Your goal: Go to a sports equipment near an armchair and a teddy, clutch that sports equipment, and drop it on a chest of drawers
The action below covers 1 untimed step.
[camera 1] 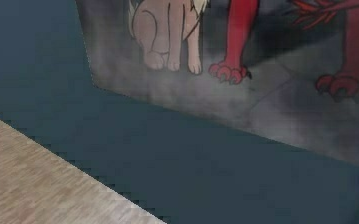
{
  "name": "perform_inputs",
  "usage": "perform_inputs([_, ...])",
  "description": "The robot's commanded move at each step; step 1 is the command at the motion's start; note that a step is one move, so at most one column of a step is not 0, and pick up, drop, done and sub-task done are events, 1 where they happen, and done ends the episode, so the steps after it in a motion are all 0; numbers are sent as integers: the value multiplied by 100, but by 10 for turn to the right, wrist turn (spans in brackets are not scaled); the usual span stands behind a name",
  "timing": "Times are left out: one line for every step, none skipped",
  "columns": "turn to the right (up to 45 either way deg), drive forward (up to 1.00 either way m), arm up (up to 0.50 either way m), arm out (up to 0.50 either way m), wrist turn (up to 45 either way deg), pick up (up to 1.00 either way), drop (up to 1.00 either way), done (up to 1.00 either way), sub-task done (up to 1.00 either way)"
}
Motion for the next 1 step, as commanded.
perform_inputs([0, 0, 0, -10, 0, 0, 0, 0, 0])
